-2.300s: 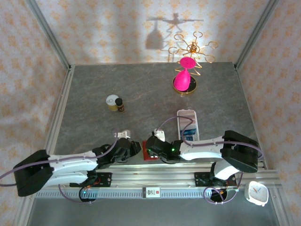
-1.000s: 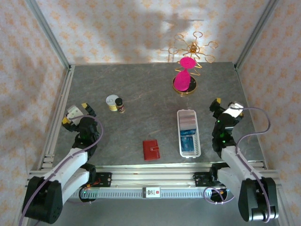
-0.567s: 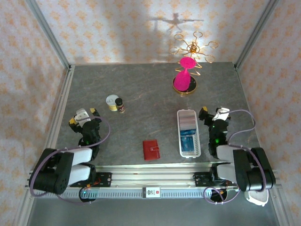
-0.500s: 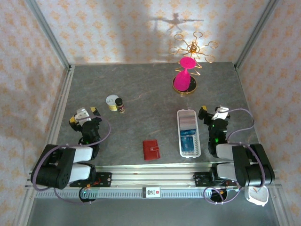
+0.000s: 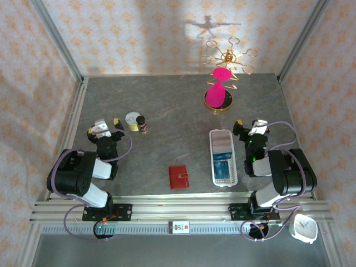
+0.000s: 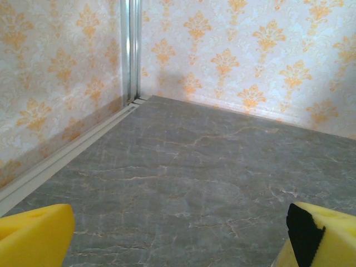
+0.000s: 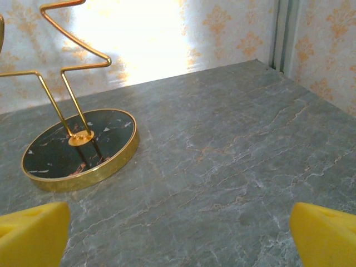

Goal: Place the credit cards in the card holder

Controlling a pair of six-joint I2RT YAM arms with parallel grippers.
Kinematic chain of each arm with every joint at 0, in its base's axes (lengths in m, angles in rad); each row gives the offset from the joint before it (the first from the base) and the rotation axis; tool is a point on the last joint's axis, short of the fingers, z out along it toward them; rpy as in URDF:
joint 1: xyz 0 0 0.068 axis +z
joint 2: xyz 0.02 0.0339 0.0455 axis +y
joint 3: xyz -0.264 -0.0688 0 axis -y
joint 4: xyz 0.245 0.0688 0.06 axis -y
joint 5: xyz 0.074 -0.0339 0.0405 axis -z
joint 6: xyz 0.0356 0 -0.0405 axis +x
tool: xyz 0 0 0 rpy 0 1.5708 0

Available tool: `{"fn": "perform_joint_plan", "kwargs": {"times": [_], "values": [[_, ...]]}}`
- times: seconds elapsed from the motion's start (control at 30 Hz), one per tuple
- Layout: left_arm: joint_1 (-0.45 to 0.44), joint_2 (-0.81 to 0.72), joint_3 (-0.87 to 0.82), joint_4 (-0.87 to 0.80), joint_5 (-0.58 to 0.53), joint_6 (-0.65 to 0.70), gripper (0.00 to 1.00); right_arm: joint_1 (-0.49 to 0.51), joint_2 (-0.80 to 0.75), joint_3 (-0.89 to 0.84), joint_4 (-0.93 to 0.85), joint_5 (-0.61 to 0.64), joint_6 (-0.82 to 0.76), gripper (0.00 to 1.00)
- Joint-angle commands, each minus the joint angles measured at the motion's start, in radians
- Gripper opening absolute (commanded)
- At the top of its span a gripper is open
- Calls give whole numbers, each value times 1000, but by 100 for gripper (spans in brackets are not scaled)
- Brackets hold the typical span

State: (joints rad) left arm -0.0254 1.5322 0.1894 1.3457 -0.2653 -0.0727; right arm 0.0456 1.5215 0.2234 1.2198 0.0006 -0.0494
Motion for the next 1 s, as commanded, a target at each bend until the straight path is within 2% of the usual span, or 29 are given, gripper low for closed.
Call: {"fn": "perform_joint_plan", "kwargs": {"times": [0.0, 0.97], "values": [[6, 5, 3, 23, 25, 13, 99, -6, 4, 13, 8, 15, 12, 100], [4, 5, -1, 28, 7, 10, 99, -6, -1, 6, 17, 13, 7, 100]]}}
